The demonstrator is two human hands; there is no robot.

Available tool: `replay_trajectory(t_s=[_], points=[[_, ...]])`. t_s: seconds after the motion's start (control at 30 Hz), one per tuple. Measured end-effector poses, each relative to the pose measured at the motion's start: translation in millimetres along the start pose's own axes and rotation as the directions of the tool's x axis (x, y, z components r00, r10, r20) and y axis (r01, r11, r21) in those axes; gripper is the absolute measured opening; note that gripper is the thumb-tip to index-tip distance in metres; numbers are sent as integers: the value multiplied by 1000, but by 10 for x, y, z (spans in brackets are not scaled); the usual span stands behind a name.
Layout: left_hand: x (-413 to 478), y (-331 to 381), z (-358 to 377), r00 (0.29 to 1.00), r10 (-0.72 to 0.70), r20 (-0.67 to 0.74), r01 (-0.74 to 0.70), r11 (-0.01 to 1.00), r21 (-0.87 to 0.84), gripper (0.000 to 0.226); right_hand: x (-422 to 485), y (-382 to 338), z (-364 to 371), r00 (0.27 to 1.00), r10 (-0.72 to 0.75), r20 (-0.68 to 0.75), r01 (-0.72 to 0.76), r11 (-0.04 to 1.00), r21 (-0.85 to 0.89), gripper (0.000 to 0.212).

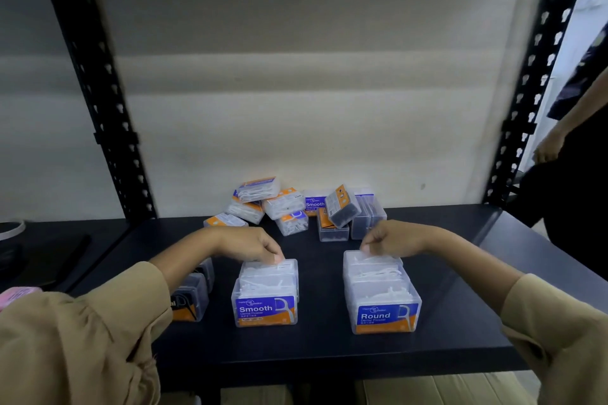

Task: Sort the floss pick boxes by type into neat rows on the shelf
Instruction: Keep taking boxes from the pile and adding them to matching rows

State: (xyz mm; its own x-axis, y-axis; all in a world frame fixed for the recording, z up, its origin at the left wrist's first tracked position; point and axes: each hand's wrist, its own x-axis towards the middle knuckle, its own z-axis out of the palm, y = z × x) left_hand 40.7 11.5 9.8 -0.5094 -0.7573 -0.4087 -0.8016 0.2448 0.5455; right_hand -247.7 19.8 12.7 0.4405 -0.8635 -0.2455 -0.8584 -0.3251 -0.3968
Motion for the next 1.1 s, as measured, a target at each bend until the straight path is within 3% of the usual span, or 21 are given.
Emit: replay_trajectory(t_s=[0.13, 0.23, 0.3, 0.37, 0.43, 0.5, 0.6, 0.73, 1.1], points=[[-1, 10, -39, 1000, 0, -19, 0, 1000, -22, 28, 28, -1, -21, 1000, 6, 9, -6, 1000, 22, 29], [78, -23, -164, 949, -28, -315, 8, 998, -66, 20, 121, -34, -70, 990, 5, -139, 4, 998, 64, 28], [177, -72, -279, 812, -95, -576, 2, 987, -159, 13, 229, -69, -107, 955, 25, -294, 3, 996, 94, 19], [273, -129, -389, 638, -204, -742, 17, 968, -252, 11, 359, -67, -127, 896, 87, -436, -18, 987, 160, 13], [365, -213, -517, 528, -300, -795, 36, 943, -331, 20, 505, -44, -166, 823, 175, -541, -61, 973, 222, 12], [458, -336, -634, 487, -365, -793, 100, 926, -365, 31, 615, -22, -200, 763, 256, -593, -125, 959, 253, 13], [566, -467, -763, 471, -476, -743, 202, 878, -434, 42, 727, 0, -232, 759, 325, -564, -209, 942, 261, 32], [656, -502, -824, 492, -562, -665, 182, 813, -552, 41, 825, 6, -242, 778, 378, -502, -291, 925, 246, 48], [711, -535, -867, 537, -629, -562, 220, 748, -627, 30, 946, -107, -303, 834, 399, -382, -329, 914, 236, 42]])
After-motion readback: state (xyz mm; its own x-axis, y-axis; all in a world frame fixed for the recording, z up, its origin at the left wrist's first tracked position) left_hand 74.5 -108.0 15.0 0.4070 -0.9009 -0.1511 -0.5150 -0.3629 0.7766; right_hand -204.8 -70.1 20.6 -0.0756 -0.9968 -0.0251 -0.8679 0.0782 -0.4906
